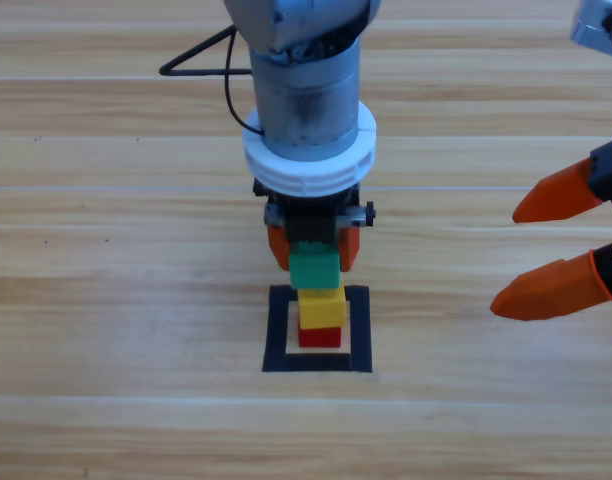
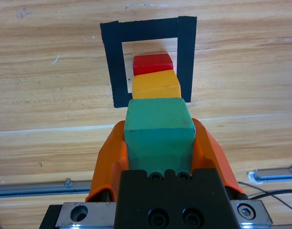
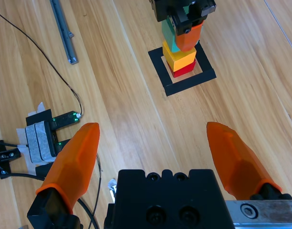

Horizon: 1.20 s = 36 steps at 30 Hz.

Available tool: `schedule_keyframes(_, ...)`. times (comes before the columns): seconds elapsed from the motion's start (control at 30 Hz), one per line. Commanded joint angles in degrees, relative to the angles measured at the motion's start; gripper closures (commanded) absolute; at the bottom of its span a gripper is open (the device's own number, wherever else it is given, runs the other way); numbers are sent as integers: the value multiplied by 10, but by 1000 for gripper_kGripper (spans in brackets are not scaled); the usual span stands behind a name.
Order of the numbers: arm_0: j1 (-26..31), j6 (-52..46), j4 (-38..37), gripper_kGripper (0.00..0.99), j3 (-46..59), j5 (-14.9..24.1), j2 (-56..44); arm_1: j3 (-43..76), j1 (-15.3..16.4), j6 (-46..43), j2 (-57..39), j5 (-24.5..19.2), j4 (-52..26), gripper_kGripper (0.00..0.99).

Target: Stack the blocks in the rectangular block: red at the bottom, yellow in the middle, green on top

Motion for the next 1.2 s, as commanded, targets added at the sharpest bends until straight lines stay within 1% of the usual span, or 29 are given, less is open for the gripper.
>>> schedule_keyframes(0.03,-12,-5,3,990,-3,7,39,15,-10,-2,-21,-9,-19,0)
schedule_keyframes(1.2,-19,-13,3,990,-11,9,43,17,-10,-2,-26,-6,-19,0)
